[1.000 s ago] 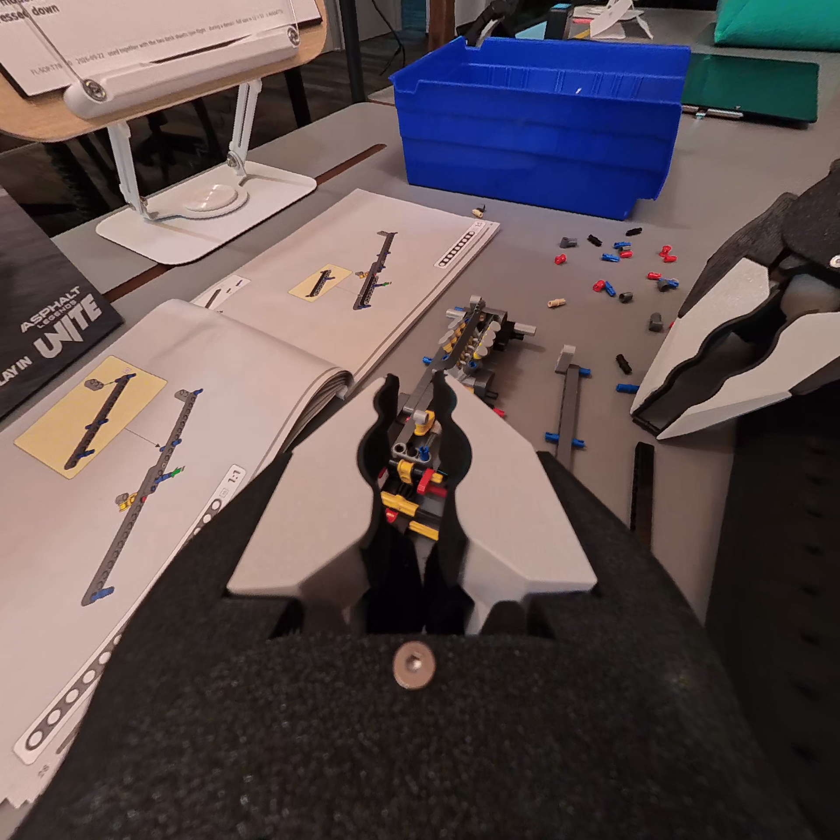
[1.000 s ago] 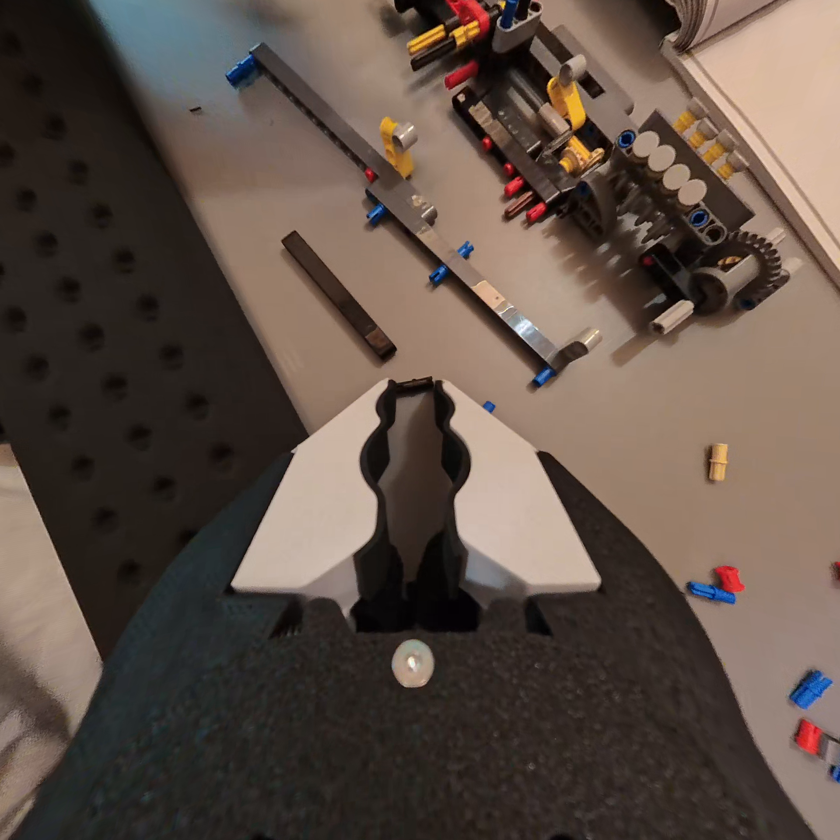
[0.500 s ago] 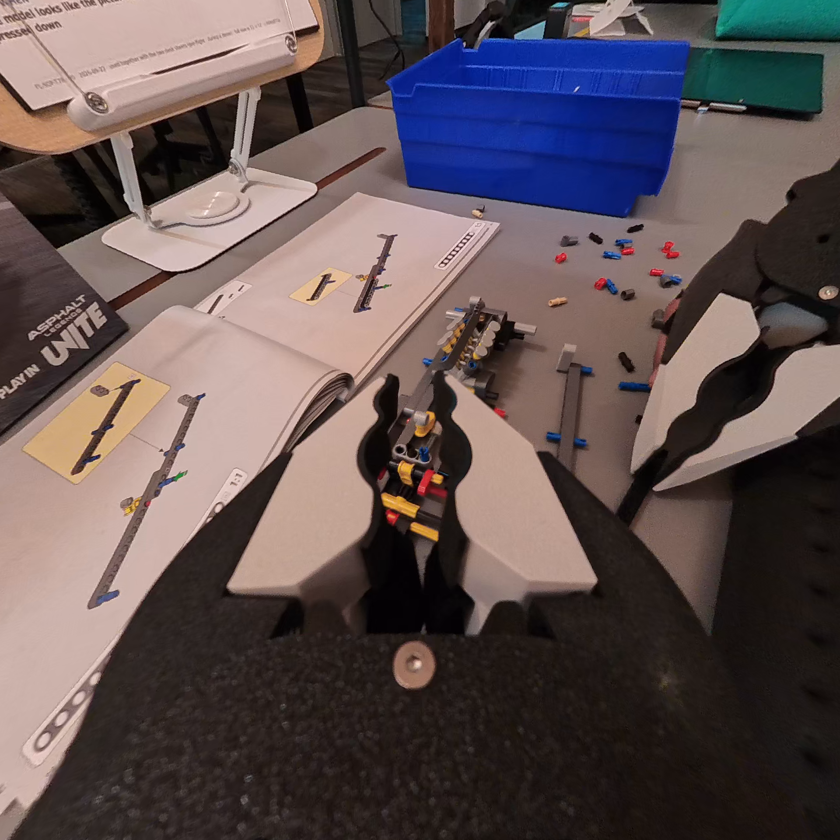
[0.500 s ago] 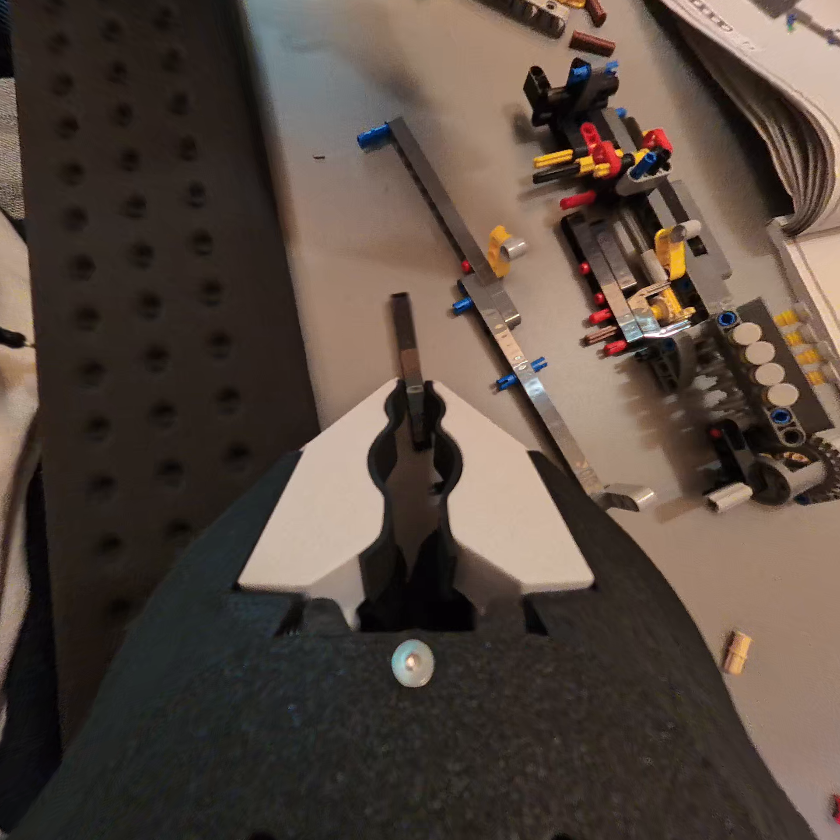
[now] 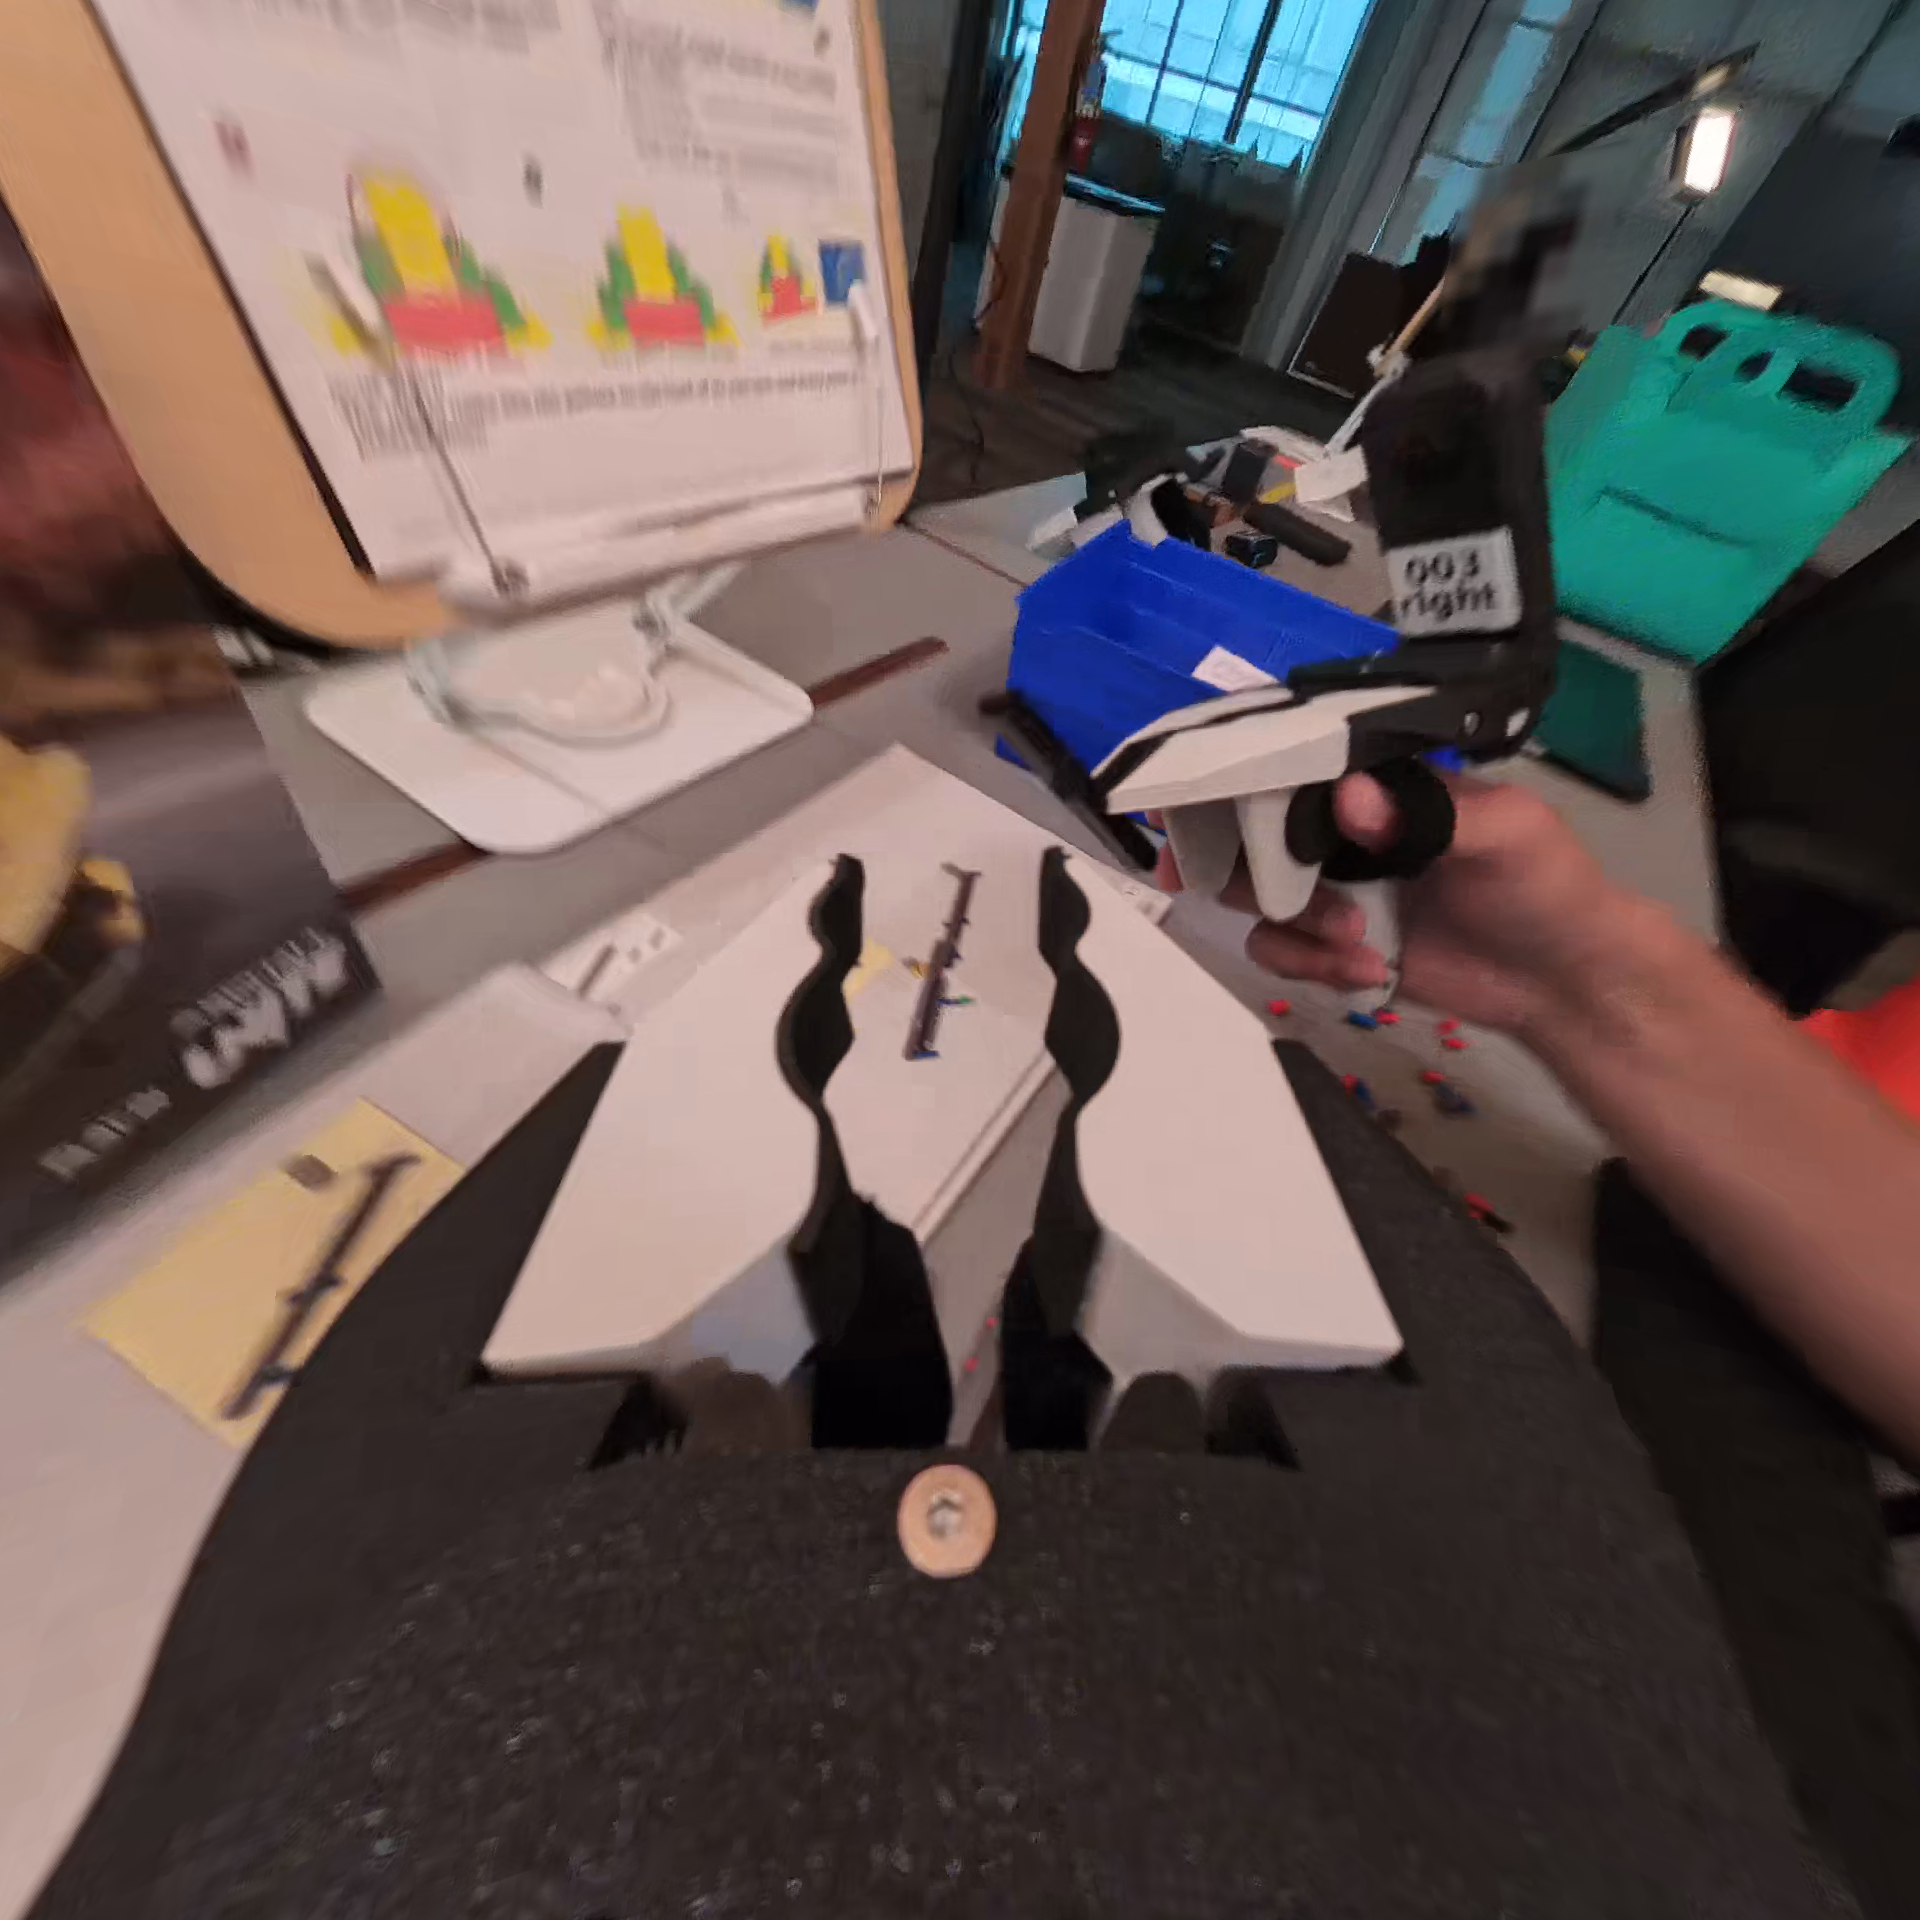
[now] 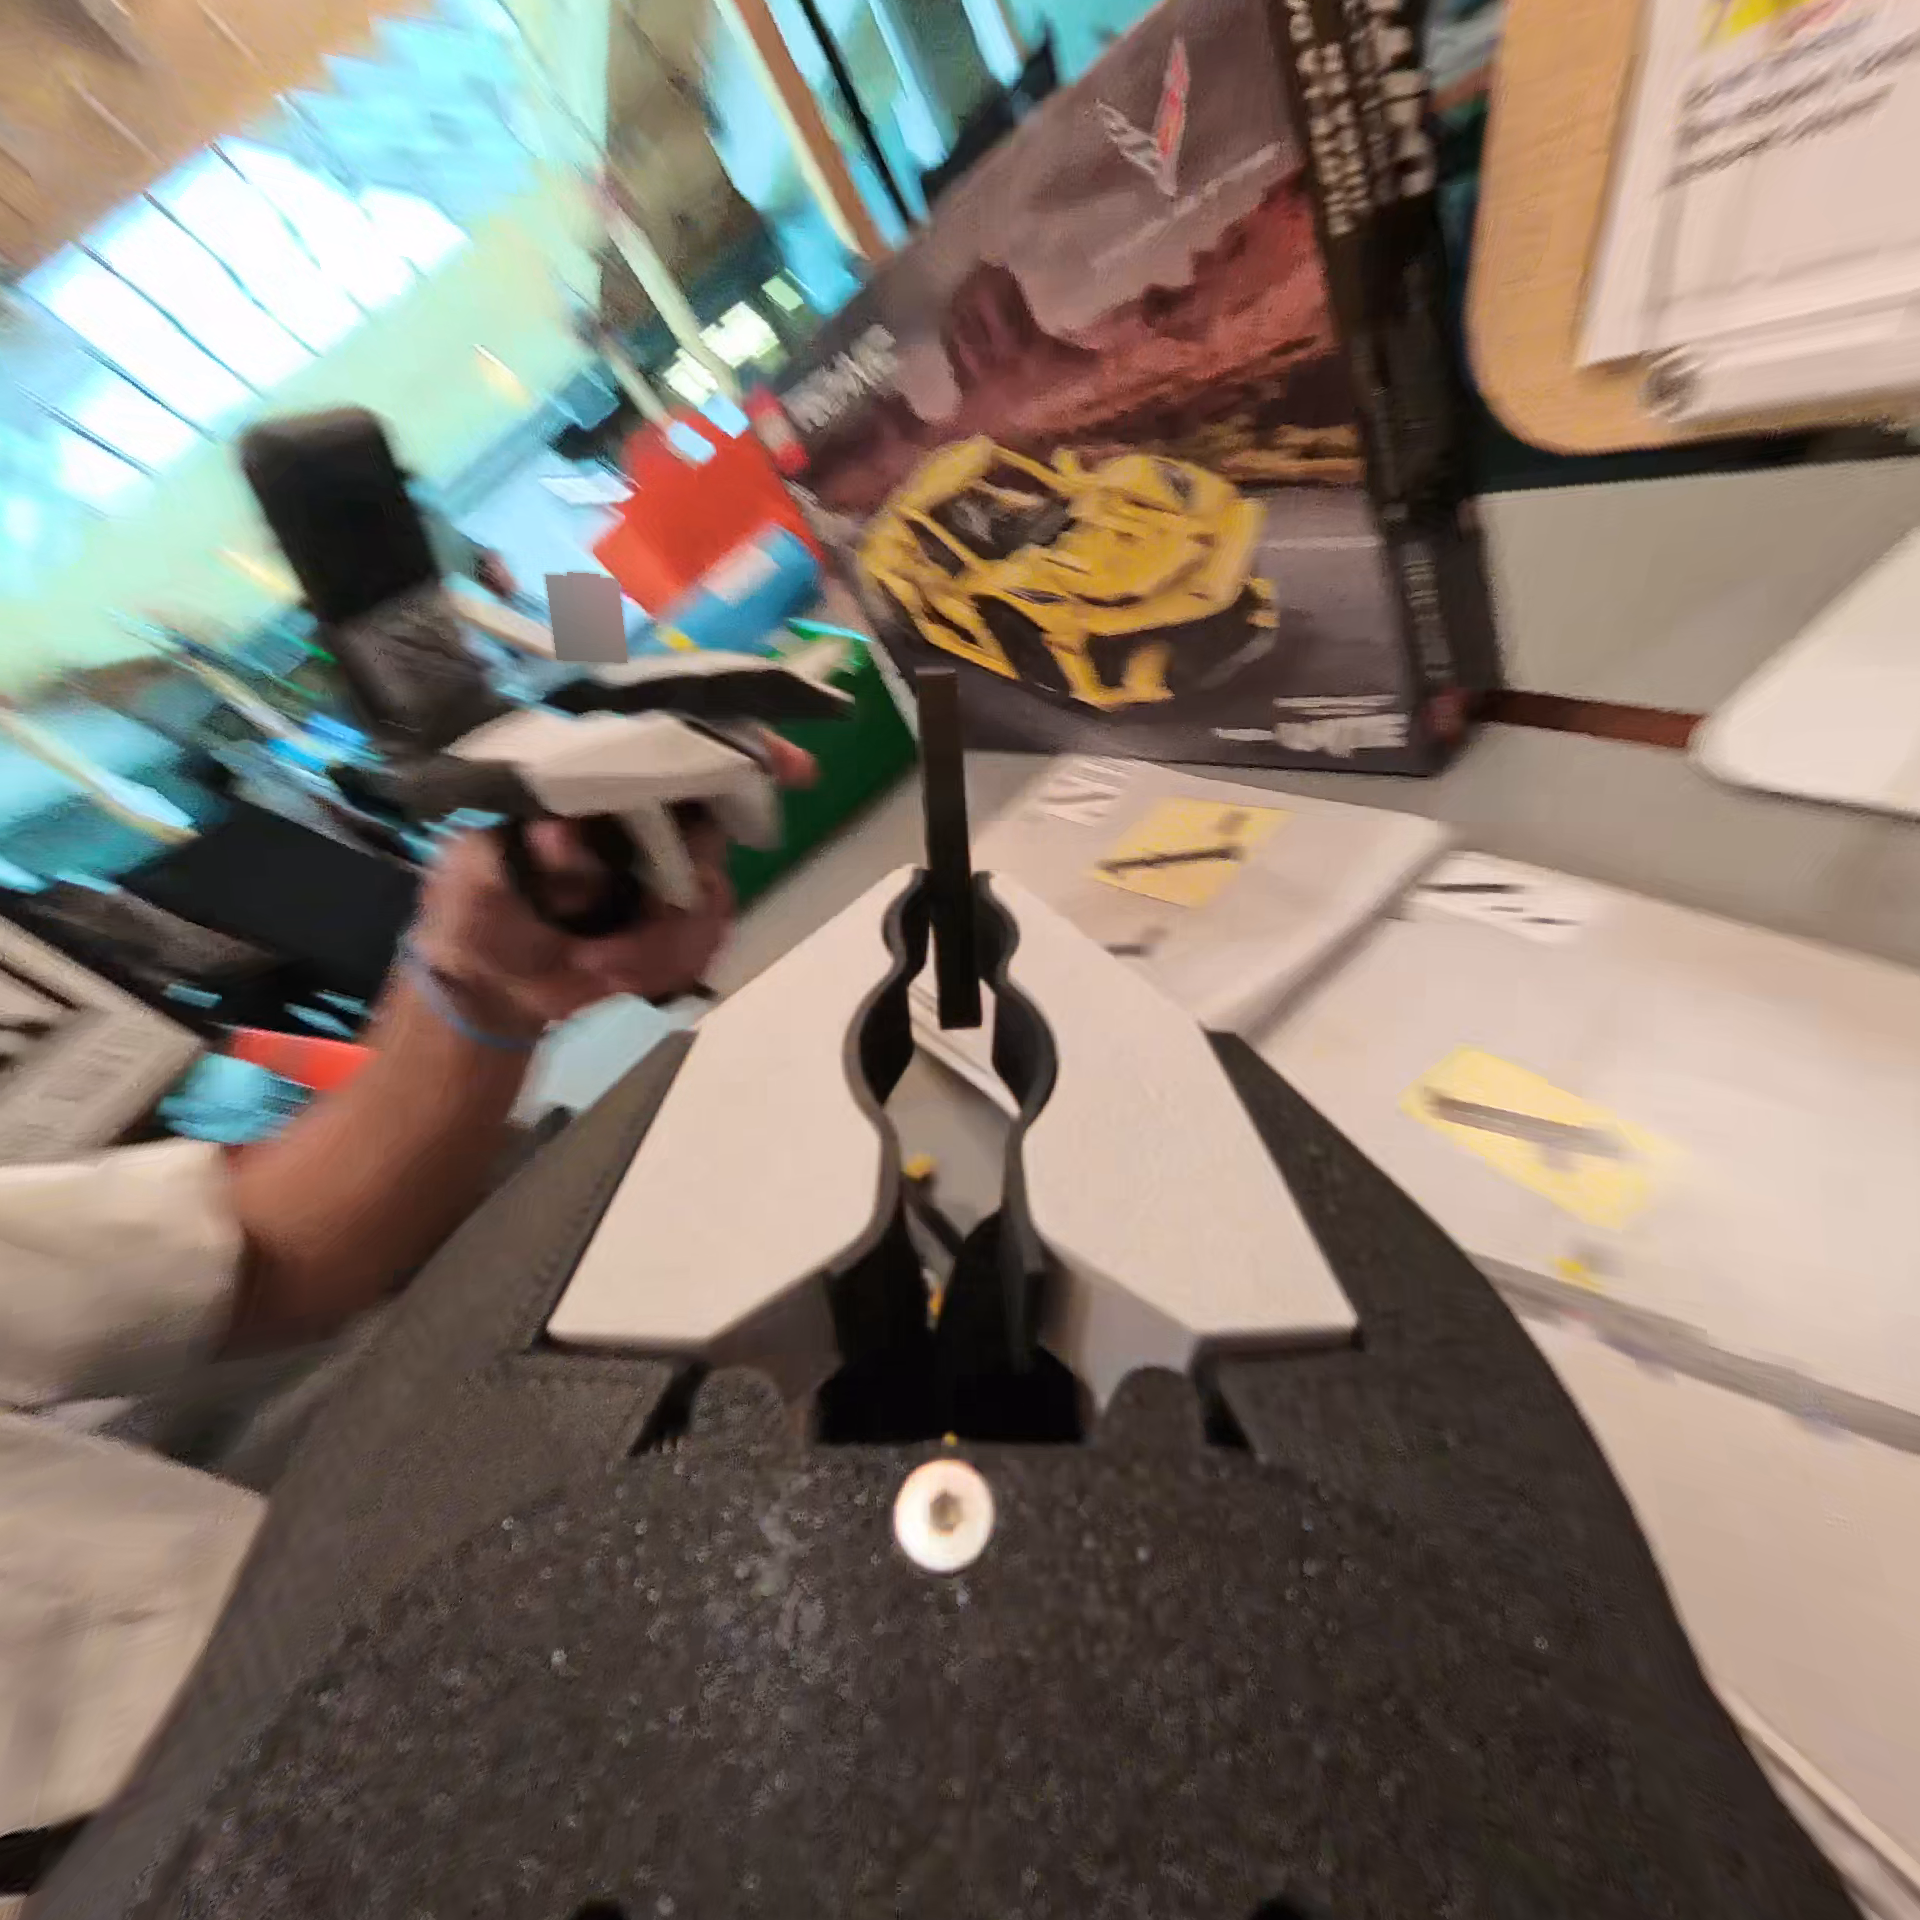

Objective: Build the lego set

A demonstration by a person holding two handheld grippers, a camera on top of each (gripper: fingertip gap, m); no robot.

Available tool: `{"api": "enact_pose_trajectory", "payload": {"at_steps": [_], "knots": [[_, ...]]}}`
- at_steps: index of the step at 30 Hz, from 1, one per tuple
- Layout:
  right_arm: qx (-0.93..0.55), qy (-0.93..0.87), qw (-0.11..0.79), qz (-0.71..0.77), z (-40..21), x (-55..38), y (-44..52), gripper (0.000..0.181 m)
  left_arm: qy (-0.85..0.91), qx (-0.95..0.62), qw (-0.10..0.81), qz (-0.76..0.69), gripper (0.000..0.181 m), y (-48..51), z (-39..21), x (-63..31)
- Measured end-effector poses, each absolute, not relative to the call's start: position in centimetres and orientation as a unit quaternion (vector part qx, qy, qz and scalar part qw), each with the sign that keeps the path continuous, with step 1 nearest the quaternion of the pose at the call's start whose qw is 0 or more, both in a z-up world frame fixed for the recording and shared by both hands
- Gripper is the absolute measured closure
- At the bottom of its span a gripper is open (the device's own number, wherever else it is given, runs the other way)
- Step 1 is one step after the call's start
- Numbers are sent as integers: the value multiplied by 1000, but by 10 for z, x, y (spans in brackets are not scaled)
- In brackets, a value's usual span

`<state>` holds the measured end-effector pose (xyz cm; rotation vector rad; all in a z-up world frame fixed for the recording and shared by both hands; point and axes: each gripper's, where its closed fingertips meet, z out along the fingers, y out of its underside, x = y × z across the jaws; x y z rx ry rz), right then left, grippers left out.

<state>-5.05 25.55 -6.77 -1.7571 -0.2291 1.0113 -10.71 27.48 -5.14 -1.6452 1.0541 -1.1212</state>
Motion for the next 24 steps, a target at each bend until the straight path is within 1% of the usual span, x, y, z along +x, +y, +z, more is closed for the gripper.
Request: {"api": "enact_pose_trajectory", "payload": {"at_steps": [1,2,3,4,5,7,9,12,13,15,16,17,19,20,22,24], "knots": [[-713,-90,521,460,-71,-57,254,175,407,-665,410,-474,141,276,-59,-106],[-710,-86,510,478,-82,-61,252,176,399,-656,405,-497,138,274,-65,-108],[-721,-81,475,498,-97,-67,248,176,400,-640,417,-507,138,272,-71,-113],[-737,-80,421,524,-108,-75,239,176,420,-619,436,-500,139,266,-77,-118],[-745,-99,387,535,-113,-83,230,176,468,-599,446,-473,141,256,-86,-122],[-768,-151,366,504,-126,-87,222,176,580,-558,452,-384,138,239,-102,-127],[-768,-183,324,521,-128,-94,211,176,652,-514,446,-335,137,220,-114,-129],[-760,-230,288,535,-131,-102,192,176,689,-476,430,-337,138,193,-122,-127],[-757,-247,277,538,-133,-105,184,176,692,-466,432,-342,135,187,-121,-125],[-756,-265,252,542,-138,-108,173,176,697,-454,427,-355,140,178,-120,-123],[-755,-271,247,543,-138,-109,170,176,697,-450,427,-360,144,177,-119,-124],[-752,-278,239,547,-138,-111,165,176,697,-450,432,-354,152,180,-119,-124],[-746,-306,226,547,-138,-115,154,175,695,-458,449,-325,143,190,-120,-125],[-747,-308,239,539,-137,-117,156,176,696,-462,443,-325,143,190,-121,-126],[-749,-298,262,531,-133,-117,164,176,688,-483,415,-348,142,187,-125,-124],[-737,-307,292,526,-124,-117,165,176,670,-503,371,-401,136,179,-128,-120]]}}
